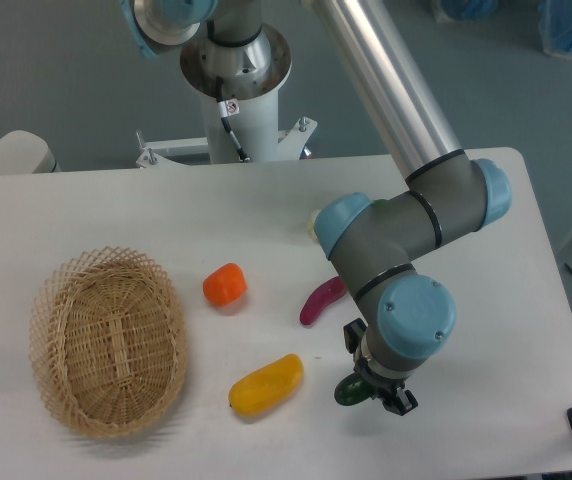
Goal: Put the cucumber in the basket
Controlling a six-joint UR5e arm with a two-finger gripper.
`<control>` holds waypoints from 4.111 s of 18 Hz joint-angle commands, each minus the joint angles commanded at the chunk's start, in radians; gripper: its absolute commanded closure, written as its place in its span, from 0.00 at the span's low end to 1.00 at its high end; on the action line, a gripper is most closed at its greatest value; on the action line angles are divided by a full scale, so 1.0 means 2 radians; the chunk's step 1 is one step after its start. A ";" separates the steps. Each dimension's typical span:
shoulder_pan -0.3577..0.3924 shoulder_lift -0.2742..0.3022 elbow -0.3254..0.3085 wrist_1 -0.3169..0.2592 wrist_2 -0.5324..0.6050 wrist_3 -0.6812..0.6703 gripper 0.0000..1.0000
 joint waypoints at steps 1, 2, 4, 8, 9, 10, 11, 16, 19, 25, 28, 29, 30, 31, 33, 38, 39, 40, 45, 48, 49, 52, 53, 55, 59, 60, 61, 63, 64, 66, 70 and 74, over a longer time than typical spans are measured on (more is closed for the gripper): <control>0.000 0.001 0.000 -0.001 -0.004 -0.014 0.87; 0.000 0.002 -0.002 -0.002 -0.006 -0.033 0.88; -0.005 0.008 -0.010 -0.002 -0.009 -0.056 0.90; -0.016 0.034 -0.043 -0.002 -0.026 -0.083 0.90; -0.024 0.038 -0.048 -0.002 -0.031 -0.093 0.90; -0.028 0.043 -0.054 -0.002 -0.031 -0.103 0.90; -0.034 0.048 -0.061 -0.003 -0.031 -0.114 0.90; -0.087 0.080 -0.095 -0.004 -0.035 -0.194 0.90; -0.115 0.094 -0.113 -0.004 -0.044 -0.234 0.90; -0.164 0.100 -0.128 0.000 -0.053 -0.302 0.88; -0.186 0.095 -0.133 0.001 -0.051 -0.324 0.86; -0.192 0.094 -0.133 0.001 -0.052 -0.332 0.83; -0.199 0.091 -0.133 0.002 -0.053 -0.337 0.82; -0.203 0.087 -0.133 0.004 -0.052 -0.341 0.81; -0.212 0.078 -0.134 0.019 -0.052 -0.343 0.76; -0.227 0.067 -0.135 0.044 -0.053 -0.344 0.20; -0.228 0.066 -0.135 0.048 -0.052 -0.344 0.14; -0.228 0.066 -0.135 0.050 -0.051 -0.344 0.08; -0.229 0.069 -0.134 0.053 -0.048 -0.336 0.00; -0.226 0.072 -0.126 0.053 -0.048 -0.335 0.00; -0.222 0.072 -0.121 0.053 -0.048 -0.332 0.00; -0.194 0.075 -0.117 0.051 -0.048 -0.299 0.00; -0.183 0.076 -0.118 0.050 -0.047 -0.281 0.00; -0.156 0.080 -0.119 0.048 -0.048 -0.249 0.00; -0.114 0.077 -0.117 0.049 -0.032 -0.184 0.00; -0.104 0.076 -0.117 0.046 -0.014 -0.166 0.00; -0.091 0.074 -0.114 0.045 -0.004 -0.144 0.00; -0.066 0.072 -0.110 0.046 -0.004 -0.101 0.00; -0.054 0.071 -0.107 0.046 -0.003 -0.083 0.00; -0.030 0.062 -0.096 0.045 -0.003 -0.045 0.00; 0.000 0.040 -0.068 0.044 -0.001 0.002 0.00; 0.015 0.025 -0.044 0.042 -0.001 0.017 0.00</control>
